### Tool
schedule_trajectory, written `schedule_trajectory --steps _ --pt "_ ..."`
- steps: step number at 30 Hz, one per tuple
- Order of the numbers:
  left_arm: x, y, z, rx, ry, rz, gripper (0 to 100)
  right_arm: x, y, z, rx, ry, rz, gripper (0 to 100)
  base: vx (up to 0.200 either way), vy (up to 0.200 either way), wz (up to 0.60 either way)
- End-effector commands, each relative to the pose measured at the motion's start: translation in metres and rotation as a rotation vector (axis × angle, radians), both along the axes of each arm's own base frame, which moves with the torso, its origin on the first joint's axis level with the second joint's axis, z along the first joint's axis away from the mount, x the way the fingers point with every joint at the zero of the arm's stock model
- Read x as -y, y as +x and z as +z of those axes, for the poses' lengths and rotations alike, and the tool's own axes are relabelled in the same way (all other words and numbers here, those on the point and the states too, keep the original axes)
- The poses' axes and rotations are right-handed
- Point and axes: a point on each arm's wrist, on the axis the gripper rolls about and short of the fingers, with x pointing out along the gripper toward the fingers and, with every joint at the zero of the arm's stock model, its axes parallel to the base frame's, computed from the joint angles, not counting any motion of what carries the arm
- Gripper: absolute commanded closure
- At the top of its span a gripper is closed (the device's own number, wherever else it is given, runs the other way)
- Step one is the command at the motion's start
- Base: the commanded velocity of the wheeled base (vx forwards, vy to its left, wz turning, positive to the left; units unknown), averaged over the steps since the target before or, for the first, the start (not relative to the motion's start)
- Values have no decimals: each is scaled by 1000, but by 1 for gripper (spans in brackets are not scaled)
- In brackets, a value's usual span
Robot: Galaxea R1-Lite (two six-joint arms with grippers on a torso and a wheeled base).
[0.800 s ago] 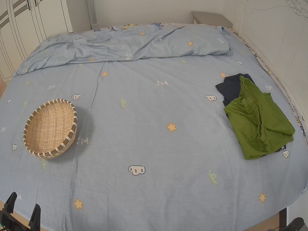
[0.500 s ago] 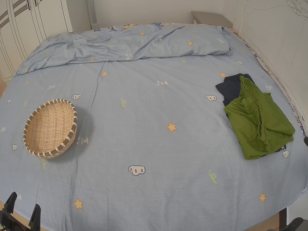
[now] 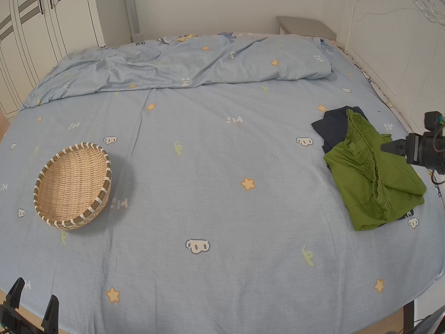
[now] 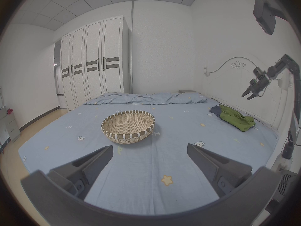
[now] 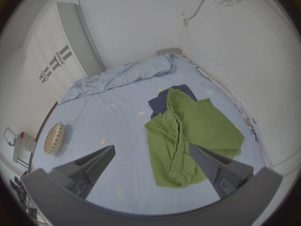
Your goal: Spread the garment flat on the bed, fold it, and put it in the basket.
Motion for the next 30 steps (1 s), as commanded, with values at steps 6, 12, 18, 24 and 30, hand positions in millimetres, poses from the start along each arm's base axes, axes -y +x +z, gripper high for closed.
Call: schedule_trajectory --steps 6,12,18,24,30 --pt "0 1 -5 -9 0 0 0 44 151 -67 -200 -77 -137 0 0 0 0" --pt "0 1 -5 -9 0 0 0 50 159 -76 -209 -89 -140 0 0 0 0" --pt "0 1 -5 -9 0 0 0 49 162 -78 -210 -79 -130 0 0 0 0" --pt "0 1 -5 -9 0 0 0 46 162 -79 -213 -65 -114 0 0 0 0" --pt "0 1 -5 -9 0 0 0 47 162 -79 -213 -65 -116 100 0 0 0"
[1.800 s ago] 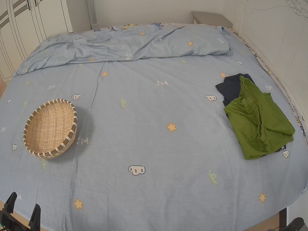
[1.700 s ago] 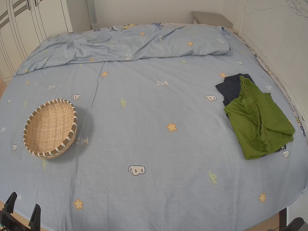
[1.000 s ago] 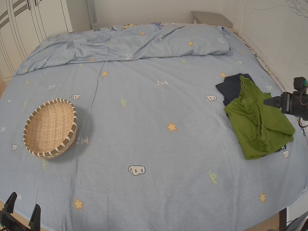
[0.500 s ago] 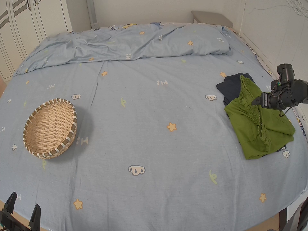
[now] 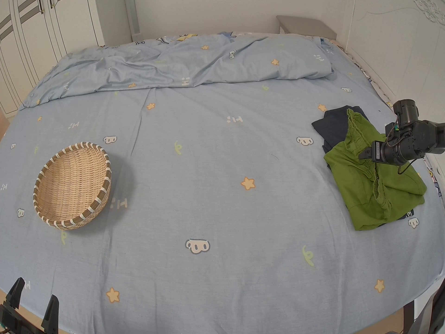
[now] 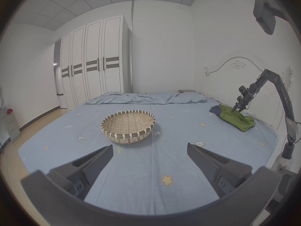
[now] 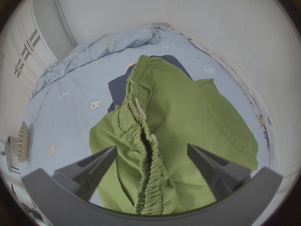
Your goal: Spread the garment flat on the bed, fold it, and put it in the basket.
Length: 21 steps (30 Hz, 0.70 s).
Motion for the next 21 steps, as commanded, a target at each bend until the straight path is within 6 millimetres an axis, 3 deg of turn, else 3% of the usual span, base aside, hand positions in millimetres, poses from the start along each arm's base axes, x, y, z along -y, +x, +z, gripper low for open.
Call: schedule_trajectory --steps 1,7,15,18,21 --pt "0 1 -5 -9 0 0 0 1 -1 1 0 -3 1 100 0 0 0" --pt "0 1 -5 -7 0 0 0 2 5 -13 -34 -6 1 100 0 0 0" --pt "0 1 -5 -9 0 0 0 0 8 -11 -32 -2 4 100 0 0 0" --pt "0 1 -5 -9 0 0 0 -8 3 1 -29 4 20 100 0 0 0" --pt "0 1 -5 -9 0 0 0 -24 -8 29 -8 22 44 100 0 0 0"
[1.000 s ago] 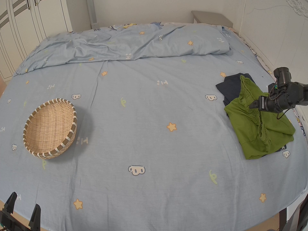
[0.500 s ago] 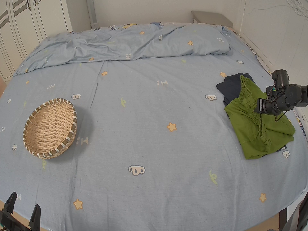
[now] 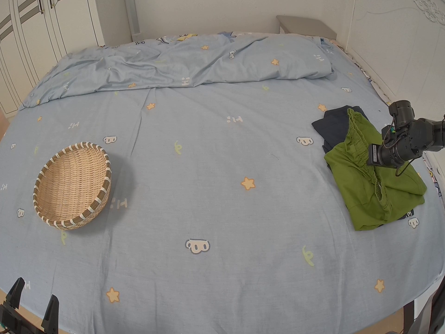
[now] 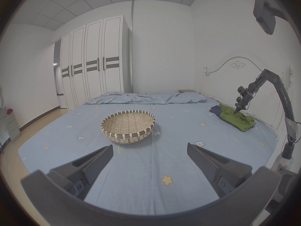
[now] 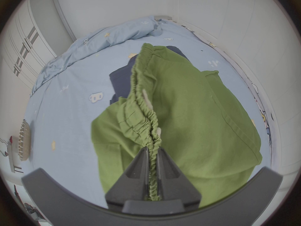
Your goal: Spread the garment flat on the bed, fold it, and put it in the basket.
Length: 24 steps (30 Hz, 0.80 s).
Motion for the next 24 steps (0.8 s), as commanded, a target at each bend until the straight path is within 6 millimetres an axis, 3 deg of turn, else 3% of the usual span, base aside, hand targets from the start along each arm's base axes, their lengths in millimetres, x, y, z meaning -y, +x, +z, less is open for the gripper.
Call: schedule_trajectory --steps 1,2,8,11,12,14,18,19,24 --pt "0 1 -5 -9 0 0 0 -17 -12 35 62 14 29 100 0 0 0" --pt "0 1 -5 -9 0 0 0 -32 -22 52 56 46 44 100 0 0 0" --pt "0 1 -5 -9 0 0 0 -76 -50 86 65 104 153 100 0 0 0" --pt "0 1 -5 -9 0 0 0 -95 -58 88 50 127 184 100 0 0 0" --pt "0 1 -5 -9 0 0 0 -111 -64 90 40 145 213 100 0 0 0" --pt "0 1 -5 -9 0 0 0 -122 -68 90 35 156 232 100 0 0 0" --pt "0 1 -5 -9 0 0 0 -162 -81 88 9 192 303 100 0 0 0" --pt "0 1 -5 -9 0 0 0 -164 -82 88 7 196 306 100 0 0 0" --pt "0 1 -5 -9 0 0 0 -218 -105 90 11 238 406 100 0 0 0"
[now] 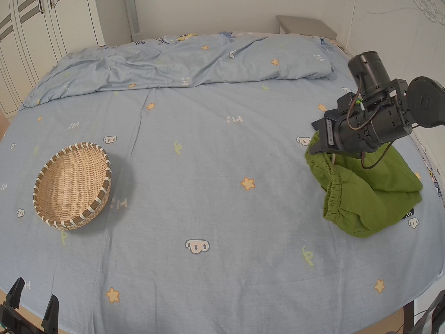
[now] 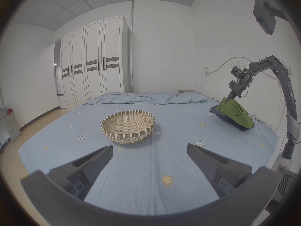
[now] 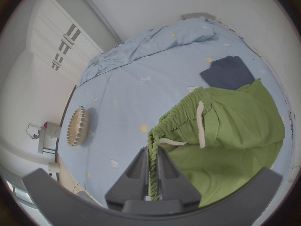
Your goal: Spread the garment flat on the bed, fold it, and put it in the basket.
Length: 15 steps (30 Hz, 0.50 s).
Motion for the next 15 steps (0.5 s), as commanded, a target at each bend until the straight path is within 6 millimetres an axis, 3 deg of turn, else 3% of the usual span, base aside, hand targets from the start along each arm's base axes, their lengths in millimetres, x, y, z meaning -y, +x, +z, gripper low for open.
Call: schedule_trajectory --steps 1,5,6,7,8,11,15 --pt "0 1 -5 -9 0 0 0 -59 -26 6 24 43 106 100 0 0 0" --pt "0 1 -5 -7 0 0 0 -106 -38 2 45 48 134 100 0 0 0" --pt "0 1 -5 -9 0 0 0 -108 -38 2 48 47 135 100 0 0 0" --pt "0 1 -5 -9 0 0 0 -128 -46 3 59 63 160 100 0 0 0" --pt "0 1 -5 -9 0 0 0 -128 -46 3 59 63 160 100 0 0 0" --pt "0 1 -5 -9 0 0 0 -163 -59 -1 54 96 214 100 0 0 0" --pt "0 1 -5 -9 0 0 0 -185 -67 0 64 137 222 100 0 0 0"
